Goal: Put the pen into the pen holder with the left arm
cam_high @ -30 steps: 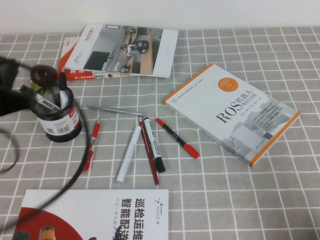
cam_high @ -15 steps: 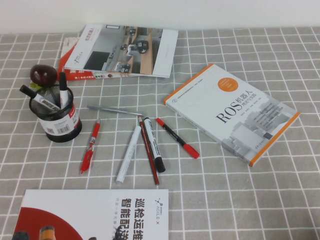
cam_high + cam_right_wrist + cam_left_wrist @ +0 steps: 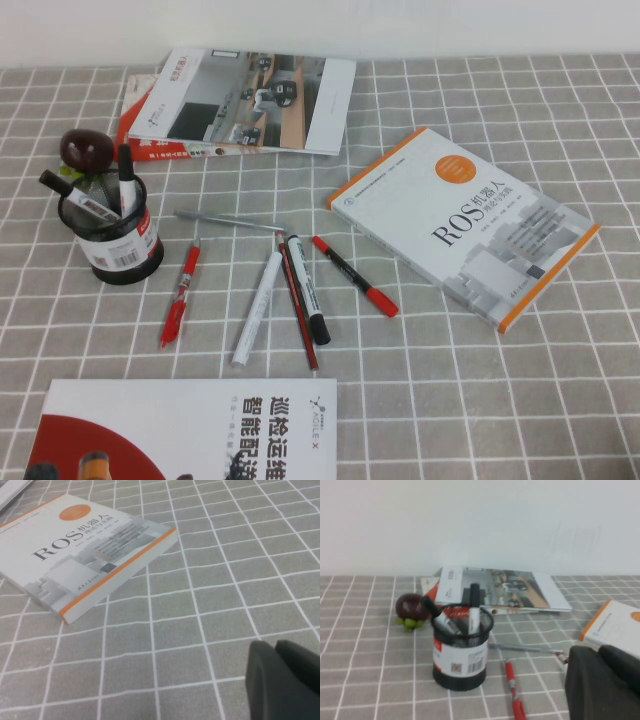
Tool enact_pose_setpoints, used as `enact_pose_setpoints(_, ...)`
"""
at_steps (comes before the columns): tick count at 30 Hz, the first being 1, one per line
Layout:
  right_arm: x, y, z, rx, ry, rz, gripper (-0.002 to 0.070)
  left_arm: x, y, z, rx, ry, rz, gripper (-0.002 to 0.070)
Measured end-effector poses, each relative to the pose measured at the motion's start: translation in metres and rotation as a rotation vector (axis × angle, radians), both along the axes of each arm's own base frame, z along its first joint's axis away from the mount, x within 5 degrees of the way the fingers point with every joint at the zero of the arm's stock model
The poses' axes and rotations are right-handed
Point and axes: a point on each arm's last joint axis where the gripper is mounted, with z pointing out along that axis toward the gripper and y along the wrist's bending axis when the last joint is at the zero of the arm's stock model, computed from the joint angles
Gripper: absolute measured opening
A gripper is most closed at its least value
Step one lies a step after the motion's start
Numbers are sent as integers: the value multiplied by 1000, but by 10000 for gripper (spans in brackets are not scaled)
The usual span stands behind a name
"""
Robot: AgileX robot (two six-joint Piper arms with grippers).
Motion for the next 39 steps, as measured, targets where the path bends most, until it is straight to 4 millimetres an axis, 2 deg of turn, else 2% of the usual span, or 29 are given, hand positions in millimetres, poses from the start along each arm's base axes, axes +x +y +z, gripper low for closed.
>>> enact_pose_setpoints(5, 0, 0, 0, 0, 0, 0, -15, 13, -1, -32, -20, -40, 23, 0)
enact_pose_setpoints(11, 0, 0, 0, 0, 0, 0, -15, 19, 0, -59, -43, -126, 44, 0)
enact_pose_setpoints(18, 0, 0, 0, 0, 0, 0, -15, 16, 4, -68, -73, -82, 120, 0)
enact_pose_setpoints(26, 0, 0, 0, 0, 0, 0, -15, 12, 4, -93, 9, 179, 111, 0)
enact_pose_setpoints(39, 0, 0, 0, 0, 0, 0, -15, 12, 4, -96, 50, 206, 112, 0)
